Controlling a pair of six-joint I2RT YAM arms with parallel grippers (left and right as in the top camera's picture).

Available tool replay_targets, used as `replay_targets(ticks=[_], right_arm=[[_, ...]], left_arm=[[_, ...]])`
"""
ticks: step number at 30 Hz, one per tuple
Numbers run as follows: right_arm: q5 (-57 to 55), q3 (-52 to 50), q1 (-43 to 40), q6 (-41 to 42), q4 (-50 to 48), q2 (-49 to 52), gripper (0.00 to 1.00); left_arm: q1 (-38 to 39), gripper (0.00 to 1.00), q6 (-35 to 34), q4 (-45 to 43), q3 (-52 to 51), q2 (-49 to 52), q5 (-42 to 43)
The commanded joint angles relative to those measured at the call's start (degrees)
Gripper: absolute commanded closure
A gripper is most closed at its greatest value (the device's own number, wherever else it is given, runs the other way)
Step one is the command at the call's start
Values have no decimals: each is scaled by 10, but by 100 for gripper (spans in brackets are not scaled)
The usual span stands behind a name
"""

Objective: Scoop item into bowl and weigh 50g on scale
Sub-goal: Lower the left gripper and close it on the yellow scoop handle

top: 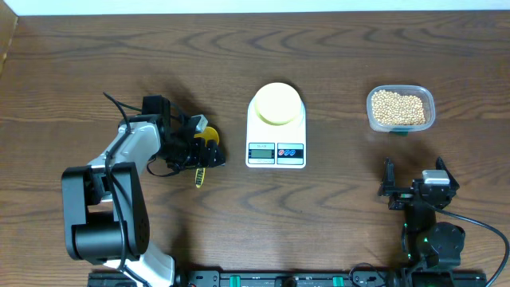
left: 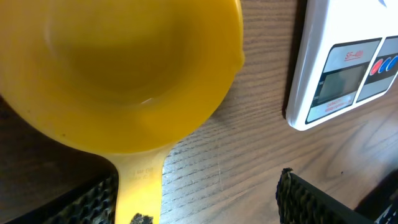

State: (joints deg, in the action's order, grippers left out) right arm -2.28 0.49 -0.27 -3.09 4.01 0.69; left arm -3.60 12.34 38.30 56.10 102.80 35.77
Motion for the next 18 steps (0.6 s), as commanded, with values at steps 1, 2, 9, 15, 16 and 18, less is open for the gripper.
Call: replay_targets(ticks=[1, 2, 9, 15, 16, 18], right_arm=[[1, -2, -2, 9, 1, -3, 1], [1, -2, -2, 9, 1, -3, 1], [1, -2, -2, 9, 1, -3, 1], [1, -2, -2, 9, 1, -3, 1], [1, -2, -2, 9, 1, -3, 1], [0, -2, -2, 9, 1, -3, 1]], left_arm=[[1, 17, 10, -6, -32, 21, -45], [1, 17, 7, -6, -34, 23, -54], [1, 25, 5, -11, -35, 56, -56], [1, 31, -12, -26, -35, 99, -56], [1, 32, -19, -31, -35, 105, -56], [1, 37, -24, -35, -35, 106, -56]])
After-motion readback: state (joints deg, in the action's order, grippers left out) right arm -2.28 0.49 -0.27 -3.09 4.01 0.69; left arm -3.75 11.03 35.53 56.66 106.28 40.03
